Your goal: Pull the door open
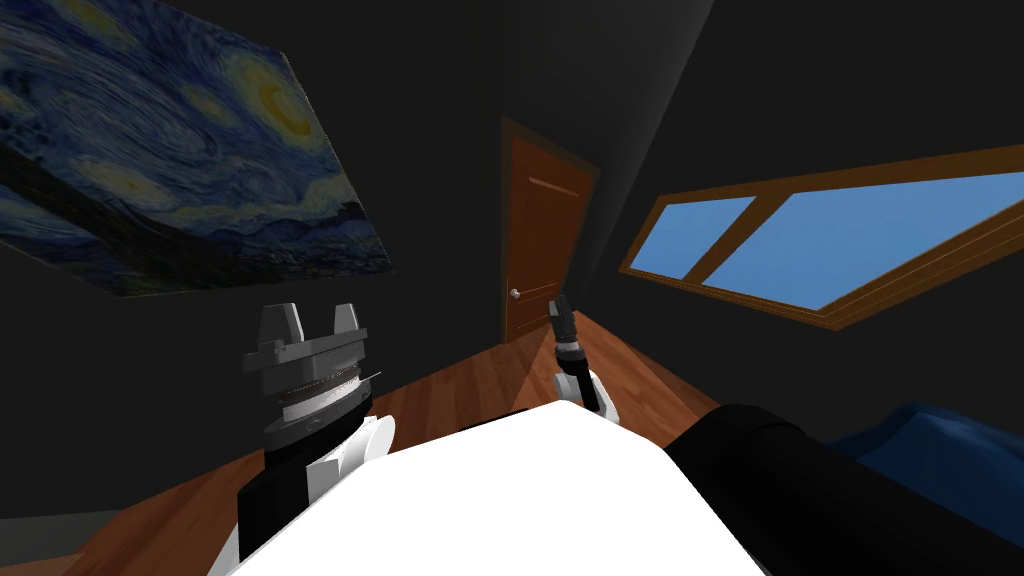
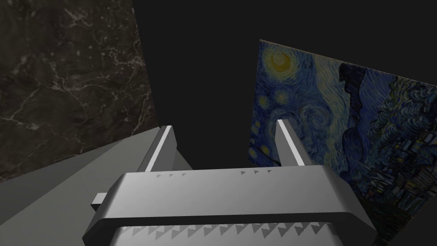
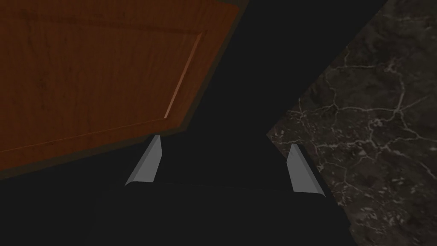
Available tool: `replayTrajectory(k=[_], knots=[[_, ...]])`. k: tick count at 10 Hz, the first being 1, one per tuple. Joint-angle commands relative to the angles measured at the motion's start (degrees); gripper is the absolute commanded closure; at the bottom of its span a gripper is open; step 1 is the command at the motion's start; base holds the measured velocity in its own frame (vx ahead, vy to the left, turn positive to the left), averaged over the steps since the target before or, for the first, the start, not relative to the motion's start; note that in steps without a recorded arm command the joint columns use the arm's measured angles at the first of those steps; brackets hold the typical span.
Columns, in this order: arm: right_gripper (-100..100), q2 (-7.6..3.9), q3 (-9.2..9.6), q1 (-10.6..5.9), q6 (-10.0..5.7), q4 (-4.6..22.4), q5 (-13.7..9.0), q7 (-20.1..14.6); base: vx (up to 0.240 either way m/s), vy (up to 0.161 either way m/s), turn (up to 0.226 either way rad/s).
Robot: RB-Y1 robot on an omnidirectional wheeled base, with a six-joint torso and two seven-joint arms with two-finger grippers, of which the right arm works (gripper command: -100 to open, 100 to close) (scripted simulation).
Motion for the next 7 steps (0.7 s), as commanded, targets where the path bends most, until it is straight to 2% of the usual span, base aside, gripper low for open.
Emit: replayTrajectory(k=[1,7], knots=[[-100,-0.06,-0.21,-0.74,-0.49,2.39,0.83,2.24,0.086,-0.02,0.038],[-100,-1.17,-2.13,-3.11,-2.4,11.72,3.59,10.46,0.102,-0.019,0.043]])
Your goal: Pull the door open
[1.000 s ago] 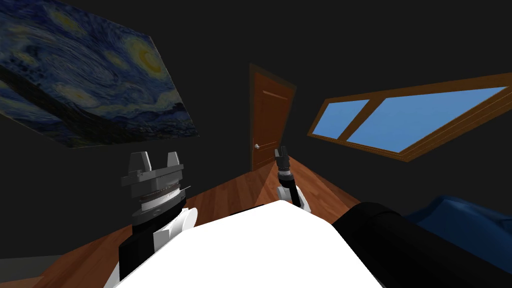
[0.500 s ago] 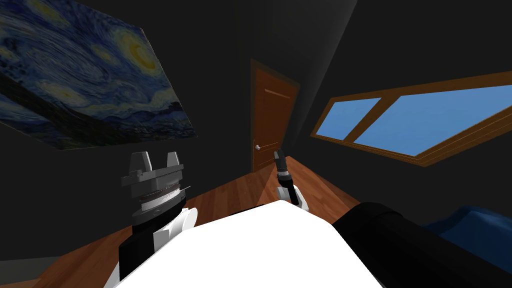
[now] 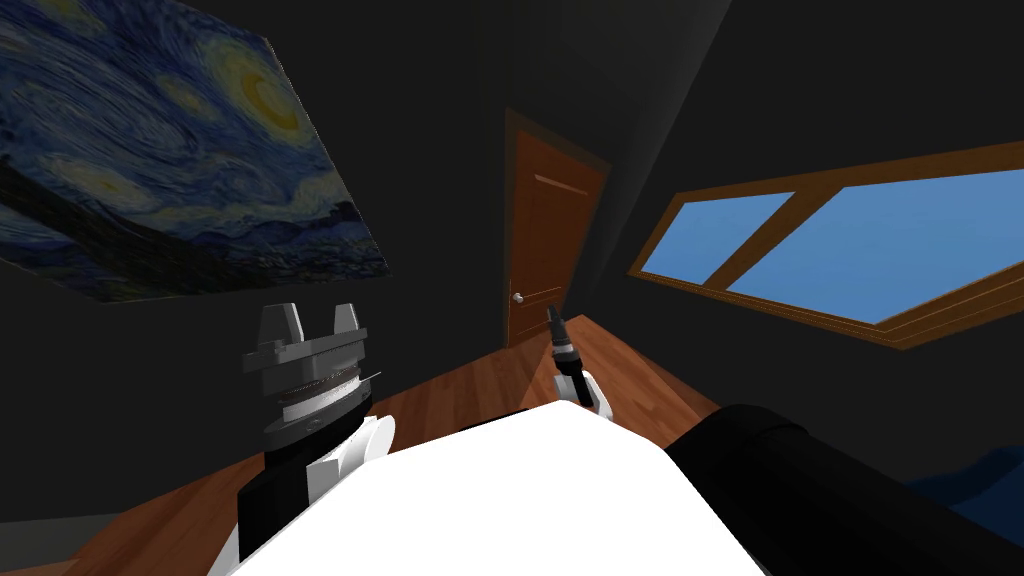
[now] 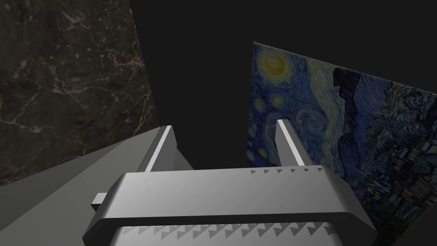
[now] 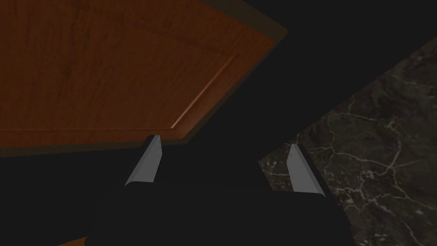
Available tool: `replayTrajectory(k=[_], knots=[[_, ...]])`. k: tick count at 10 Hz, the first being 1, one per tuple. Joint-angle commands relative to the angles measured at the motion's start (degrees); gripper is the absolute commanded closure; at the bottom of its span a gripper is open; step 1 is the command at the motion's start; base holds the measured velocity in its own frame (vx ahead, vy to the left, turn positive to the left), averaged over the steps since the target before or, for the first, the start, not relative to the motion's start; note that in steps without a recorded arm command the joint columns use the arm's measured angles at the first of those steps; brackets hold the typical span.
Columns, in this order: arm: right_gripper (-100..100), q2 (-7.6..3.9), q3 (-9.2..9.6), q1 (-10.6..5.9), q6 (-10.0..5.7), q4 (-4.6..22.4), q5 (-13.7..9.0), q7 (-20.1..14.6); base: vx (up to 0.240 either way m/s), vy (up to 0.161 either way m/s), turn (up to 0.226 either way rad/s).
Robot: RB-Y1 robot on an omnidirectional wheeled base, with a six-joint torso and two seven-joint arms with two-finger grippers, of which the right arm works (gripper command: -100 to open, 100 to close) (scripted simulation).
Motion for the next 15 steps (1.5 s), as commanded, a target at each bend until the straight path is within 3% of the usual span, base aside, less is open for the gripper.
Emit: replayTrajectory(k=[1,2,9,11,15], knots=[[-100,-0.31,-0.67,-0.99,-0.67,2.86,0.81,2.67,0.082,-0.023,0.045],[-100,-0.31,-0.67,-0.99,-0.67,3.25,0.81,2.67,0.053,-0.017,0.018],[-100,-1.46,-3.3,-4.24,-3.29,16.05,4.59,13.83,0.087,-0.027,0.049],[-100,-1.6,-3.69,-4.72,-3.68,17.96,5.15,15.62,0.084,-0.021,0.033],[-100,-2.14,-5.26,-6.66,-5.24,24.99,7.4,22.03,0.074,-0.028,0.048]])
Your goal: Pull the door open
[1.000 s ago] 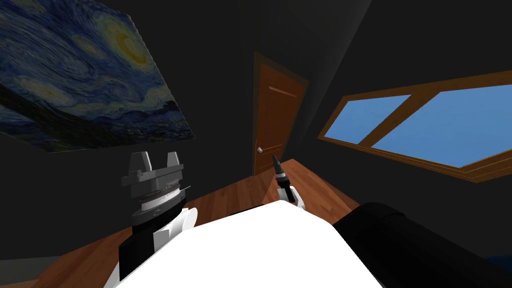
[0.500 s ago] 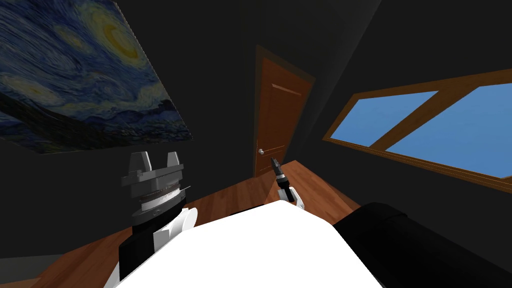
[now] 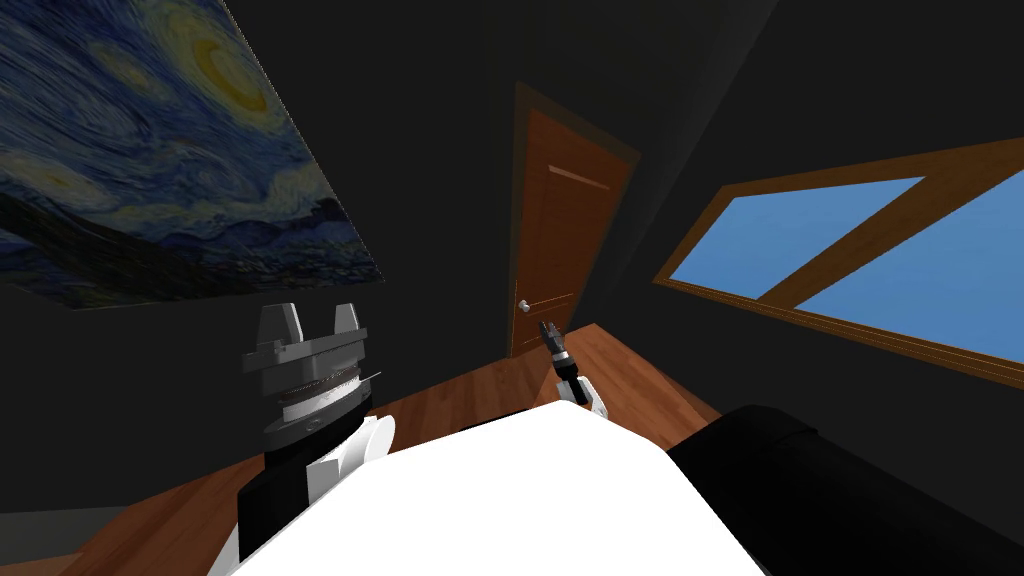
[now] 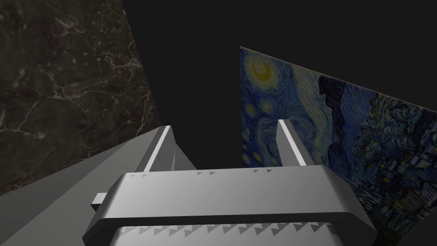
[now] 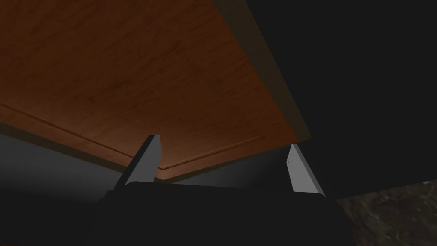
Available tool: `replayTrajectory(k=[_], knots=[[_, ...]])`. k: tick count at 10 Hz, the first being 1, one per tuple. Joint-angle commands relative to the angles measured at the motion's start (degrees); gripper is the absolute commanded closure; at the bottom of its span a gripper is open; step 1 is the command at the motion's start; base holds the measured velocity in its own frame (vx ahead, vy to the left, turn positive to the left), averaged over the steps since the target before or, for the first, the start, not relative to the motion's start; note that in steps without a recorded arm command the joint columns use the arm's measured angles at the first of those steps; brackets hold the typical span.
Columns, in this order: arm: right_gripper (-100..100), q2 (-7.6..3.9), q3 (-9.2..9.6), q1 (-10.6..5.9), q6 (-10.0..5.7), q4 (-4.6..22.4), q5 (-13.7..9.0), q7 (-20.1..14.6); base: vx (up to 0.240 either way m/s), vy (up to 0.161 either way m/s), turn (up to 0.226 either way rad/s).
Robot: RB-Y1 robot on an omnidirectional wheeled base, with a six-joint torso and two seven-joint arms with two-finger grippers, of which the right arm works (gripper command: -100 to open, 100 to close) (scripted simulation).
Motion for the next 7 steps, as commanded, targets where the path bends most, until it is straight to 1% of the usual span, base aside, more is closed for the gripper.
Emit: replayTrajectory(k=[1,3,7], knots=[[-100,0.02,-0.25,-0.36,-0.54,1.85,0.38,1.58,0.069,-0.017,0.015],[-100,-0.23,-1.02,-1.32,-1.31,5.63,1.49,4.9,0.063,-0.027,0.045],[-100,-0.65,-2.53,-3.18,-2.81,12.94,3.65,11.34,0.099,-0.032,0.05]])
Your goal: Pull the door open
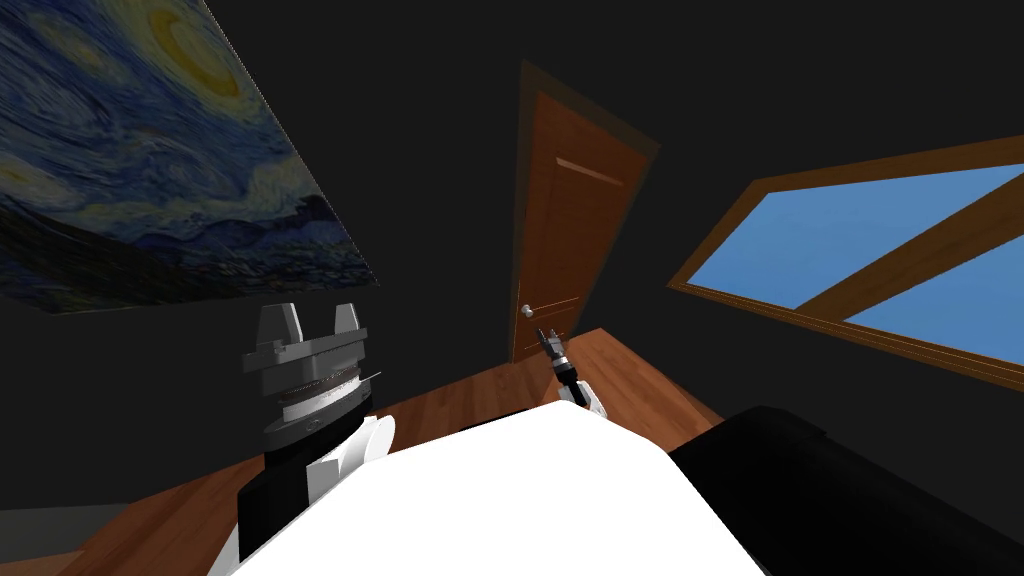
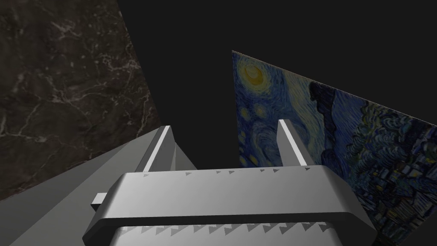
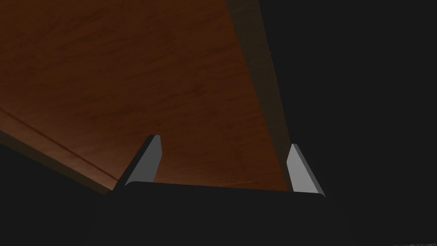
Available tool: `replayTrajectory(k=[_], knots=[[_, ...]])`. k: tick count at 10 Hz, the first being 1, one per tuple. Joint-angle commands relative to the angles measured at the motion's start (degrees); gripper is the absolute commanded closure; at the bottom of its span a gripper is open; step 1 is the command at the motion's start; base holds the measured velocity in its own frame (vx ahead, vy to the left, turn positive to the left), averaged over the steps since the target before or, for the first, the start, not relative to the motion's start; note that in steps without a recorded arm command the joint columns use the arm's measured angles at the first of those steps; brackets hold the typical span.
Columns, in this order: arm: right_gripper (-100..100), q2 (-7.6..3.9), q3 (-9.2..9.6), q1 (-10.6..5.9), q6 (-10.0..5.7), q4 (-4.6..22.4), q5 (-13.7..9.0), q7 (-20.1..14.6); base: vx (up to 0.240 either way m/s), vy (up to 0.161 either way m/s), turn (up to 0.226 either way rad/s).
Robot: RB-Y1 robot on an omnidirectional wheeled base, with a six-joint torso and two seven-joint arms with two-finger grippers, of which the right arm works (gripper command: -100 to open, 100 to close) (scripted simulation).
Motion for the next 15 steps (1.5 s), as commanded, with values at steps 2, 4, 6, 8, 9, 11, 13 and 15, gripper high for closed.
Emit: replayTrajectory(k=[2,4,6,8,9,11,13,15], knots=[[-100,-0.08,-0.75,-0.59,-0.57,3.67,1.47,4.14,0.093,-0.042,0.048],[-100,-0.25,-1.44,-1.44,-1.26,6.81,2.46,7.07,0.102,-0.029,0.045],[-100,-0.32,-1.76,-1.84,-1.58,8.58,2.92,8.46,0.073,-0.031,0.031],[-100,-0.4,-2.09,-2.24,-1.9,10.15,3.38,9.84,0.046,-0.014,0.017],[-100,-0.47,-2.41,-2.63,-2.22,11.72,3.84,11.22,0.043,-0.014,0.028],[-100,-0.59,-2.97,-3.32,-2.77,14.42,4.64,13.6,0.075,-0.03,0.037],[-100,-0.65,-3.24,-3.66,-3.05,15.78,5.04,14.8,0.063,-0.022,0.021],[-100,-0.74,-3.73,-4.27,-3.54,18.15,5.74,16.89,0.078,-0.029,0.034]])
